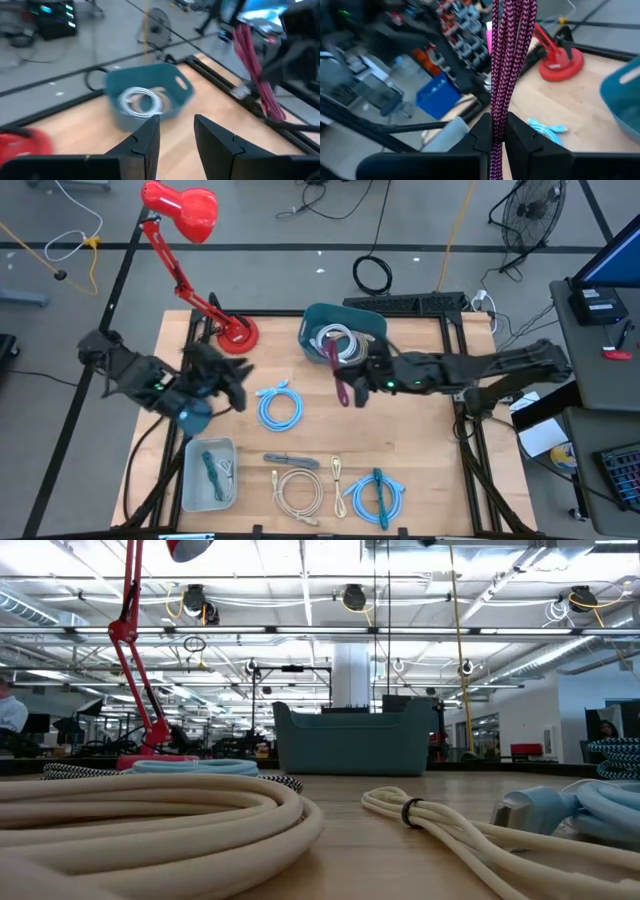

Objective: Pick & Place USB Port
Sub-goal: Put the red charger cable into the gray bin

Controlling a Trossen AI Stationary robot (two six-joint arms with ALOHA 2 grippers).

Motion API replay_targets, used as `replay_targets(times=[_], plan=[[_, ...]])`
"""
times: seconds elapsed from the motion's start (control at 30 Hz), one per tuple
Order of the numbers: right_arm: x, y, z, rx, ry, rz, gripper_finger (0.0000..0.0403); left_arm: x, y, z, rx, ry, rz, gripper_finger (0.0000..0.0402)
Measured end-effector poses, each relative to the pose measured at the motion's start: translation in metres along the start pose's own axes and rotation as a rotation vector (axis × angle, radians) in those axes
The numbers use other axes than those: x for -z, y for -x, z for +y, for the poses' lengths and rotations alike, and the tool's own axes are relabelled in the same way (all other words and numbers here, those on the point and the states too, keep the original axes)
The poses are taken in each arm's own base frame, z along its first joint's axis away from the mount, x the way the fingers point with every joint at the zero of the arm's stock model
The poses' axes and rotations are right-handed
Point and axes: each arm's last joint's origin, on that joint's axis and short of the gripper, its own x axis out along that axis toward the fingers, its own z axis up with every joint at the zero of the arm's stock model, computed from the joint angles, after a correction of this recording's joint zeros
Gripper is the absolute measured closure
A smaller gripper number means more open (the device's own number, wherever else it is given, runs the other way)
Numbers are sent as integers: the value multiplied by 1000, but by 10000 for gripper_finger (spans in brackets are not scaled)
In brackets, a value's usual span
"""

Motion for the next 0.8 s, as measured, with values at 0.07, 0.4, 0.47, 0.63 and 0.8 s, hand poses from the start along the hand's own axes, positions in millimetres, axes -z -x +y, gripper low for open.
replay_targets(times=[0.07,0.4,0.47,0.63,0.8], plan=[[-3,12,5,-24,10,-19,381,-1,-14,-12,73,2,14,280],[-1,55,28,-179,58,-4,381,-25,-74,-39,521,144,-103,280],[-2,62,31,-207,64,-6,381,-31,-83,-43,688,147,-133,280],[-4,73,39,-278,104,-44,380,-32,-111,-63,985,154,-169,279],[-8,75,42,-312,135,-88,380,-10,-140,-84,989,163,-149,279]])
